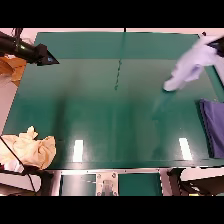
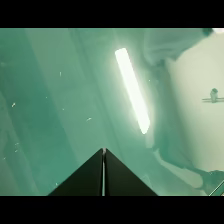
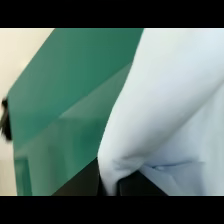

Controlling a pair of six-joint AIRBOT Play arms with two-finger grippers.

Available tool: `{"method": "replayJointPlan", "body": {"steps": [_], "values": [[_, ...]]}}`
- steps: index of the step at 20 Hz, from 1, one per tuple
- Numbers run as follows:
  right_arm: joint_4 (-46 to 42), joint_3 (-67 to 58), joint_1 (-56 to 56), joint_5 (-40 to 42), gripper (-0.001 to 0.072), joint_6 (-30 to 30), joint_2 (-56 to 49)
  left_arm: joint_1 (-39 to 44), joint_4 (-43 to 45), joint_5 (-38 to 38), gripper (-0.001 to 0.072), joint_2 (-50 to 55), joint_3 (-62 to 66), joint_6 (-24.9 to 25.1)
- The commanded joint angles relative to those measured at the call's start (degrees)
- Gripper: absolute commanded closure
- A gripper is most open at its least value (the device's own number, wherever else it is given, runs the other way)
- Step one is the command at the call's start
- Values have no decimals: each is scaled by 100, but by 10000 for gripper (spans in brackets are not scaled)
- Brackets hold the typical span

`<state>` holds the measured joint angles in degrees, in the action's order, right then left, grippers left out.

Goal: Fold the shirts.

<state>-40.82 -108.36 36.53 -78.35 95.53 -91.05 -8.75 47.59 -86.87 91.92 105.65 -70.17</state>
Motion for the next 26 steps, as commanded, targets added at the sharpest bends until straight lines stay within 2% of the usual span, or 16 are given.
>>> {"method": "replayJointPlan", "body": {"steps": [1, 6, 13, 17, 19, 23, 26], "values": [[-682, -9, 1110, -240, 688, 723, 101, 0, 0, -20, 684, -2, 0, -31], [-1342, -4, 1895, -531, 690, 850, 144, 0, 0, -20, 684, -2, 0, -28], [-811, -7, 2013, 236, 688, 911, 170, 0, 0, -39, 685, -2, 0, -33], [-857, -4, 2264, 55, 688, 916, 236, 0, 0, -79, 685, -2, 0, -33], [-1331, -2, 2393, -398, 689, 1086, 321, 0, -2, -76, 685, -2, 0, -31], [-2920, 306, 2612, -988, 688, 1257, 844, 0, 0, -85, 685, -2, 0, -31], [-3434, 1113, 2848, -1102, 688, 1255, 1276, 0, -2, -90, 685, -2, 0, -31]]}}
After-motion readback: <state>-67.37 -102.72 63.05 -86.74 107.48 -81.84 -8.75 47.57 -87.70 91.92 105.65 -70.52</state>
